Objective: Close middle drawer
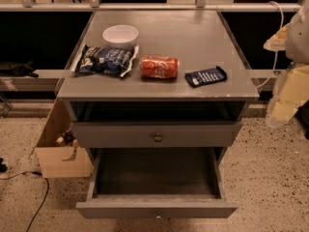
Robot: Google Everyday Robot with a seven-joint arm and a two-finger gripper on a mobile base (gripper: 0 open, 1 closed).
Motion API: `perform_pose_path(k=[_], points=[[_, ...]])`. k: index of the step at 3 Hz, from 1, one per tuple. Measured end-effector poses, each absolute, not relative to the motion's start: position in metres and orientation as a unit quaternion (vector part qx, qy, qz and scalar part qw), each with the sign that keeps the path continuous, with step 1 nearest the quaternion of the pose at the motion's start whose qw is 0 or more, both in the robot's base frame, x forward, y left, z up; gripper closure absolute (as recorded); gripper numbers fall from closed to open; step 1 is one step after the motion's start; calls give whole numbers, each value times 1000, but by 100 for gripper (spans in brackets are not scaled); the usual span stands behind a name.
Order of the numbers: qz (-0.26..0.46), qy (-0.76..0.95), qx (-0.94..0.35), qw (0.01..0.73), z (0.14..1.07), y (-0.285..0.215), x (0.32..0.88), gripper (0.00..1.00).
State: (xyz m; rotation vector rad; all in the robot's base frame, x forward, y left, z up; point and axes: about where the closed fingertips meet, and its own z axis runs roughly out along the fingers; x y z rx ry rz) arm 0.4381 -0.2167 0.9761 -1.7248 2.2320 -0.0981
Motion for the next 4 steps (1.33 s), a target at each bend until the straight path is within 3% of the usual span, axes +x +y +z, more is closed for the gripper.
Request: perform_pose_path(k=[2, 4], points=[[-3, 794, -583, 174, 954, -217, 430, 0], [176, 817, -513, 197, 823, -177, 364, 0]])
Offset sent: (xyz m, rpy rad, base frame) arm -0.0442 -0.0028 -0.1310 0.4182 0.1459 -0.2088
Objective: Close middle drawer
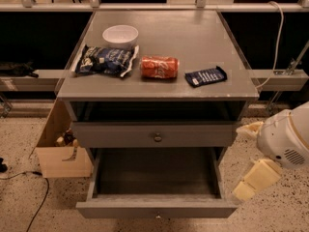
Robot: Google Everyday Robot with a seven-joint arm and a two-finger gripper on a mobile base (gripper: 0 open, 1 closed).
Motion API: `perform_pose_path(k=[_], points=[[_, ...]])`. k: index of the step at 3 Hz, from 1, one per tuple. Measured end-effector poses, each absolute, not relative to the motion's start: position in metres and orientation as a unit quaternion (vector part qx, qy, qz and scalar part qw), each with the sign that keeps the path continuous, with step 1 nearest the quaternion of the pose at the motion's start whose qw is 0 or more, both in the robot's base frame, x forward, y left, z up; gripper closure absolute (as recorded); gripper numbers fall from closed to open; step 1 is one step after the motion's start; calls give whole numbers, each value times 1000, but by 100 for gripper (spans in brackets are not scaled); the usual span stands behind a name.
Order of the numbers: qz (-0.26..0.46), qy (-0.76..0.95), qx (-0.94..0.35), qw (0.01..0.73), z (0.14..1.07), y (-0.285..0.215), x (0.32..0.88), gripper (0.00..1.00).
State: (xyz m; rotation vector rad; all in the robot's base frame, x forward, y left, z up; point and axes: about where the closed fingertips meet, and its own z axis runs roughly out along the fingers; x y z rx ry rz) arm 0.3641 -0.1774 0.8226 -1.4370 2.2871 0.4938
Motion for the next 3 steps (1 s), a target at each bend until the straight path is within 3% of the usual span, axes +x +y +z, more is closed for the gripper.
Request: perform_pose_path(k=[2, 3], points=[[195, 839, -472, 185, 788, -181, 354, 0], [255, 886, -355, 157, 689, -180, 327, 0]])
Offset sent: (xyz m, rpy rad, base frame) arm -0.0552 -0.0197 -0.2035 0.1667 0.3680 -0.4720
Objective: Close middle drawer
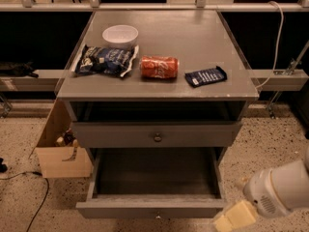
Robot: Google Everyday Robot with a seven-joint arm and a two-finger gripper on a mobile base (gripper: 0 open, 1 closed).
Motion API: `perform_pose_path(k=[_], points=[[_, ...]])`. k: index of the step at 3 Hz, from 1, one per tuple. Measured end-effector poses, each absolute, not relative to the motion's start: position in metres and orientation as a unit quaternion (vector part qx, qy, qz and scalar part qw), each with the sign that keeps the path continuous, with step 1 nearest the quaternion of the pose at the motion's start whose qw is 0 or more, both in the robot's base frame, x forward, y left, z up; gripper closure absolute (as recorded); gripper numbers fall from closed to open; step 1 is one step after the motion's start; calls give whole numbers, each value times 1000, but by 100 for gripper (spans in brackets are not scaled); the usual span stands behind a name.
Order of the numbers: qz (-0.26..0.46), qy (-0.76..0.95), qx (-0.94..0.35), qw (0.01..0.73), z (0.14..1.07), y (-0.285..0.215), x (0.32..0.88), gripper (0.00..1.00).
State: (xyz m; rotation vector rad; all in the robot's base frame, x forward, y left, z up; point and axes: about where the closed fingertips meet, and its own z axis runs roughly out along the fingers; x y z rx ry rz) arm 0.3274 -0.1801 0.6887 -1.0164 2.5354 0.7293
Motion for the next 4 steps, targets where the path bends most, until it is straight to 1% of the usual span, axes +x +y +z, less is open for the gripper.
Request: perform_pose_path(k=[1, 2, 3, 4], points=[[283, 901, -286, 162, 622, -178, 327, 0], [266, 907, -270, 185, 610, -184, 346, 0], [275, 902, -277, 183, 613, -181, 339, 0], [291, 886, -299, 203, 608, -178, 334, 0]])
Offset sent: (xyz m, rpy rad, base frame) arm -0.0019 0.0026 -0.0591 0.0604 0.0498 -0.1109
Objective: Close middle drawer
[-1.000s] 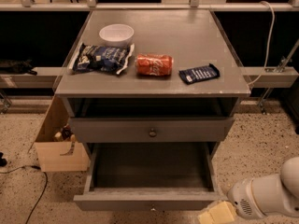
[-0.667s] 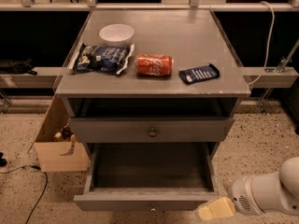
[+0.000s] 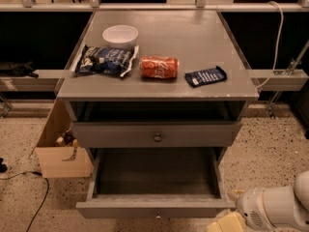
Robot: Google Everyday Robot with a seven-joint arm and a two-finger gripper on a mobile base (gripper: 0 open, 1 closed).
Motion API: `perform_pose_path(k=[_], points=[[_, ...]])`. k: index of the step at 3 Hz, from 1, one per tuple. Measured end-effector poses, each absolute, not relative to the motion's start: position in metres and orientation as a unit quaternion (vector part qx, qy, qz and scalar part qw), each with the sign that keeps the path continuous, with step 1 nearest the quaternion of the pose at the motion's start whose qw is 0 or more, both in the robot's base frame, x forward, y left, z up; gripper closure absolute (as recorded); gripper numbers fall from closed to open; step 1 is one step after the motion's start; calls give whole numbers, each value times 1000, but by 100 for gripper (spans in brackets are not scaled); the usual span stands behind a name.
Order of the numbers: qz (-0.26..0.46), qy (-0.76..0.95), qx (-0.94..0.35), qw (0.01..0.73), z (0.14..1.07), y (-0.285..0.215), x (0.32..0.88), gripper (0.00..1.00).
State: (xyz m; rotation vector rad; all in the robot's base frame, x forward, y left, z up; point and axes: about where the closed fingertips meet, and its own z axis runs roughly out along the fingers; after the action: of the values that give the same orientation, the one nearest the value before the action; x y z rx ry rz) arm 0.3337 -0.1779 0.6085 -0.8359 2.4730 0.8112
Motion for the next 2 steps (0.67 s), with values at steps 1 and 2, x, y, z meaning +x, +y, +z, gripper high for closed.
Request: perform_pose_path(k=[1, 2], points=[[288, 873, -327, 218, 582, -179, 335, 0], [284, 865, -349, 224, 553, -172, 336, 0]])
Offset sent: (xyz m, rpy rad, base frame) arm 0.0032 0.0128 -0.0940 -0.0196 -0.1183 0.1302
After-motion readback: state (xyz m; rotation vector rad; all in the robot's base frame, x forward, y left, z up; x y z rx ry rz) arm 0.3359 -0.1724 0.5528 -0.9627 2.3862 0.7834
